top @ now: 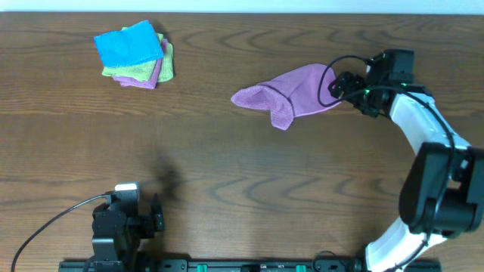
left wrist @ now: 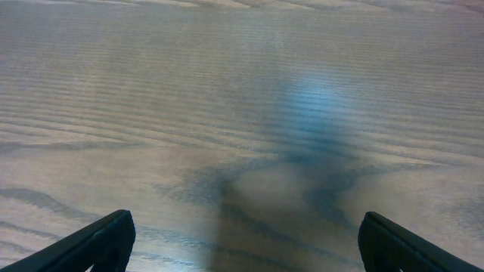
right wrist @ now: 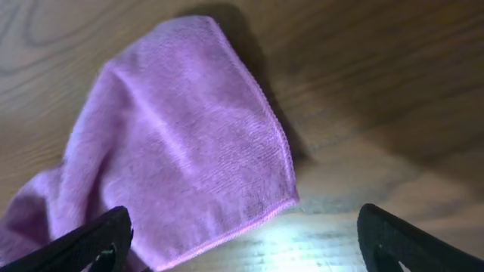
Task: Fold the cloth
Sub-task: 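Drag the pink cloth with the right gripper toward table center, then lift the cloth with the right gripper and reach the left gripper toward it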
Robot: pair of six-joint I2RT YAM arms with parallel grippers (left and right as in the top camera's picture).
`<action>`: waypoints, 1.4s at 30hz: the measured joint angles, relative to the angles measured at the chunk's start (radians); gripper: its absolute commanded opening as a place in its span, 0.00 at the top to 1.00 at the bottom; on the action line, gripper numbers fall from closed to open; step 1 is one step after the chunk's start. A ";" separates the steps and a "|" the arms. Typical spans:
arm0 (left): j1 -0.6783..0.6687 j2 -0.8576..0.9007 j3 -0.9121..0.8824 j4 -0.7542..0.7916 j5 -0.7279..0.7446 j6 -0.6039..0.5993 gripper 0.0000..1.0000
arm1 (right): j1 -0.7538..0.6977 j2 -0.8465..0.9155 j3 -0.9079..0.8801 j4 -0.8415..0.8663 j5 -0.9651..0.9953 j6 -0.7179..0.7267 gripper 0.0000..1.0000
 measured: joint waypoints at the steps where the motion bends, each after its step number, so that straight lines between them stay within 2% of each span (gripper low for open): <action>1: 0.000 0.000 0.000 0.000 0.000 0.000 0.04 | 0.000 0.016 0.000 0.008 -0.003 0.008 0.06; 12: 0.000 0.000 0.000 0.000 0.000 0.000 0.05 | 0.000 0.099 -0.004 0.093 -0.031 0.103 0.17; 19: 0.000 0.000 0.000 0.000 0.000 0.000 0.05 | 0.000 0.132 -0.003 0.165 -0.076 0.160 0.28; 25: 0.000 0.000 0.000 0.000 0.000 0.000 0.05 | 0.000 0.163 0.005 0.191 -0.119 0.187 0.60; 27: 0.000 0.000 0.000 0.000 0.000 0.000 0.05 | 0.001 0.170 0.005 0.196 -0.123 0.186 0.76; 29: 0.000 0.000 0.000 0.000 0.000 0.000 0.05 | 0.001 0.180 0.005 0.206 -0.124 0.180 0.98; 37: 0.000 0.000 0.000 0.000 0.000 0.000 0.04 | 0.000 0.182 0.003 0.181 -0.164 0.141 0.99; 42: 0.000 0.000 0.000 0.001 0.000 0.000 0.04 | 0.001 0.039 -0.001 0.063 -0.185 0.111 0.99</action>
